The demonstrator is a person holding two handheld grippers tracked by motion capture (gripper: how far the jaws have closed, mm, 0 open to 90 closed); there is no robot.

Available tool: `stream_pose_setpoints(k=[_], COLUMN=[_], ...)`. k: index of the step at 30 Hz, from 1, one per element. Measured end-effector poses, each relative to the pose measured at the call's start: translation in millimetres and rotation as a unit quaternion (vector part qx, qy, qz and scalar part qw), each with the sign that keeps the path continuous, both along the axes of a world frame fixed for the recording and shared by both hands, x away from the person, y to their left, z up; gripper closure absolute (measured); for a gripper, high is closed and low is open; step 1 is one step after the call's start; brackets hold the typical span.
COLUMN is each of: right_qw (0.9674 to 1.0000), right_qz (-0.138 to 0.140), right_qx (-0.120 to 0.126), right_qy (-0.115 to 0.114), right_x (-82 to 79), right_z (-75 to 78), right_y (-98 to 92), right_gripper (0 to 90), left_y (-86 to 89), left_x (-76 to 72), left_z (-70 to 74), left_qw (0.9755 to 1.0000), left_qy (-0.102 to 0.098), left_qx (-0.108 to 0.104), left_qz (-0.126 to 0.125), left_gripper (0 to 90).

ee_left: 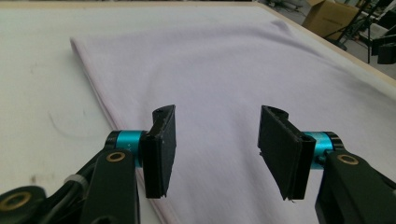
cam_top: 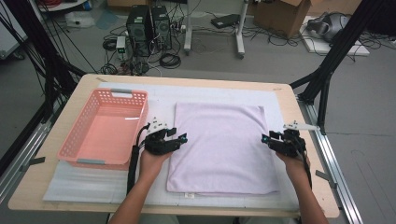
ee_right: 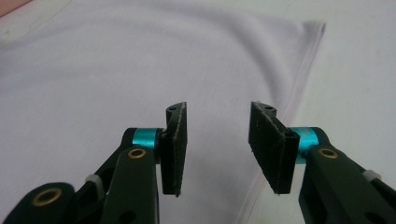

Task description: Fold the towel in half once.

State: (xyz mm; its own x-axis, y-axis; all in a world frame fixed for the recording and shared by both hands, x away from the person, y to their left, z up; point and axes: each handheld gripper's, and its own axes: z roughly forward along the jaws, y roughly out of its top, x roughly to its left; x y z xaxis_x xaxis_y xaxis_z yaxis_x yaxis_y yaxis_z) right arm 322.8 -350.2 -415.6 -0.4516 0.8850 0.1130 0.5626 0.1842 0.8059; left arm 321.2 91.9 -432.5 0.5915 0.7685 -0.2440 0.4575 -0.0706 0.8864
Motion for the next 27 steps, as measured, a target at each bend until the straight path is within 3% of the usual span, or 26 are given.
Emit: stream_pose_setpoints(k=[2, 6, 12, 19, 23, 25, 27], right_qw=[1.0000, 0.9999, 0.9999, 0.9998, 0.9996, 0.9993, 0.9981], right_qz=[0.000, -0.007, -0.012, -0.005, 0.005, 0.006, 0.005], right_qx=[0.001, -0.002, -0.001, 0.008, 0.003, -0.014, -0.037], right_qy=[0.005, 0.007, 0.007, 0.019, 0.029, 0.034, 0.049], right_x=[-15.5, -45.7, -87.0, -123.4, -137.5, -141.3, -141.8], right_z=[-5.1, -12.1, -17.6, -19.4, -20.6, -23.1, -28.3], right_y=[-0.5, -2.0, -7.9, -12.2, -9.8, -8.7, -7.8], right_gripper=[56.7, 57.2, 63.1, 65.9, 65.8, 66.3, 74.9], left_y=[2.6, 6.1, 16.0, 22.6, 21.8, 18.0, 13.5], left_x=[-12.5, -35.4, -60.7, -86.8, -96.0, -98.7, -102.5], left_z=[-5.0, -13.8, -15.4, -15.7, -18.6, -21.2, -23.0], left_qw=[0.9999, 0.9996, 0.9989, 0.9978, 0.9960, 0.9946, 0.9945], left_qy=[0.013, 0.027, 0.039, 0.040, 0.054, 0.061, 0.045], left_qx=[-0.010, -0.002, 0.016, 0.023, 0.020, 0.046, 0.069], left_qz=[-0.002, -0.010, -0.020, -0.048, -0.069, -0.070, -0.065], left_gripper=[45.4, 46.3, 59.0, 57.7, 58.2, 62.4, 68.4])
